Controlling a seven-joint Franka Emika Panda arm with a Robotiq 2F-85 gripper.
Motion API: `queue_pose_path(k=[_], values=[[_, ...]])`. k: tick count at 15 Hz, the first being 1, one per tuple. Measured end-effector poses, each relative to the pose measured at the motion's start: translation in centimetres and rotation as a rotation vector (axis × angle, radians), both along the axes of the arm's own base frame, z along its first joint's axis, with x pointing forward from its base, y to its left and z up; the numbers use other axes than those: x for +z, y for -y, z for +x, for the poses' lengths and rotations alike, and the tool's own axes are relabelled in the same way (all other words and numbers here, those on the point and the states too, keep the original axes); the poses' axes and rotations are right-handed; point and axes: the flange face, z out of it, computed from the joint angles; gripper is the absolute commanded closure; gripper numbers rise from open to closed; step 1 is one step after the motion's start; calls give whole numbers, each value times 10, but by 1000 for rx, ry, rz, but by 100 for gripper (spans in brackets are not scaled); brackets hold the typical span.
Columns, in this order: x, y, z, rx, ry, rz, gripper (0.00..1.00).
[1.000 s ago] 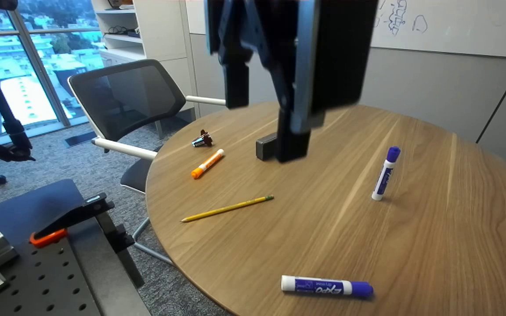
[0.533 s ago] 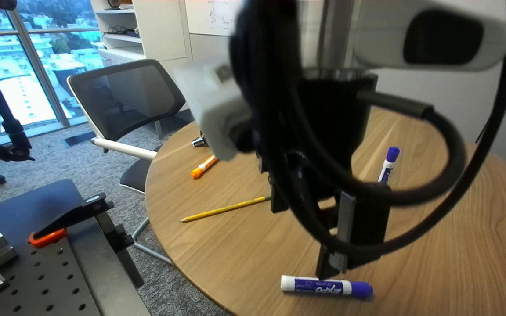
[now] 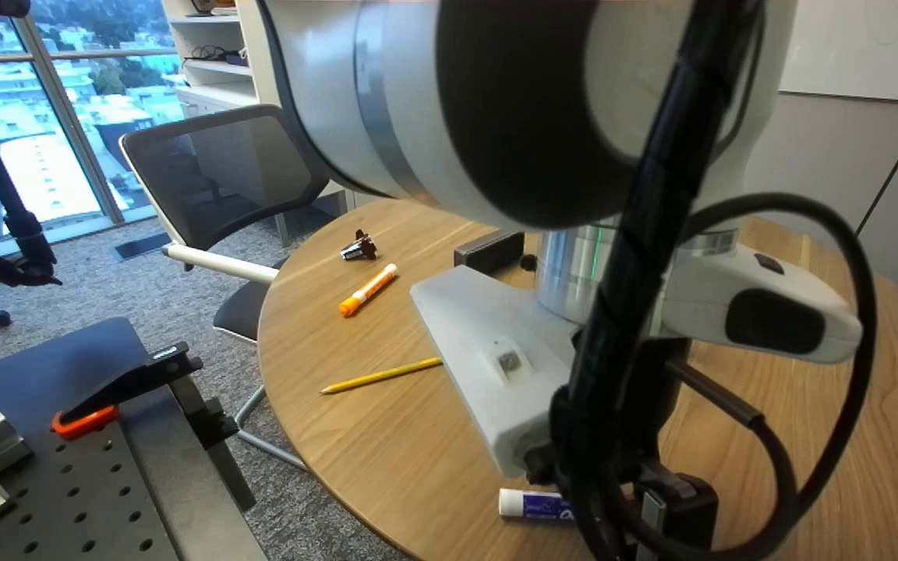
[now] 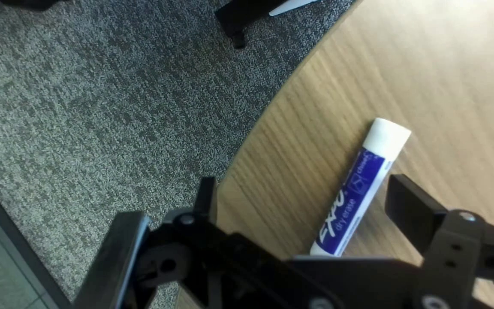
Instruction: Move the marker closer to the black object
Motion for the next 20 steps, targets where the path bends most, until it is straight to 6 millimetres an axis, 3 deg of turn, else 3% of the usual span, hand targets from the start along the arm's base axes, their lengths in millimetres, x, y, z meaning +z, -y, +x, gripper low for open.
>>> queue_pose_path(k=[2, 3, 5, 9, 14, 17, 20], values=[[-11, 3, 6, 1, -8, -6, 0], [-16, 3, 9, 2, -10, -9, 25], [-26, 3, 13, 6, -17, -11, 34], [-33, -2, 20, 14, -19, -10, 66], [-22, -4, 31, 13, -29, -9, 99], [3, -27, 44, 43, -13, 13, 95], [57, -78, 67, 96, 31, 74, 95]])
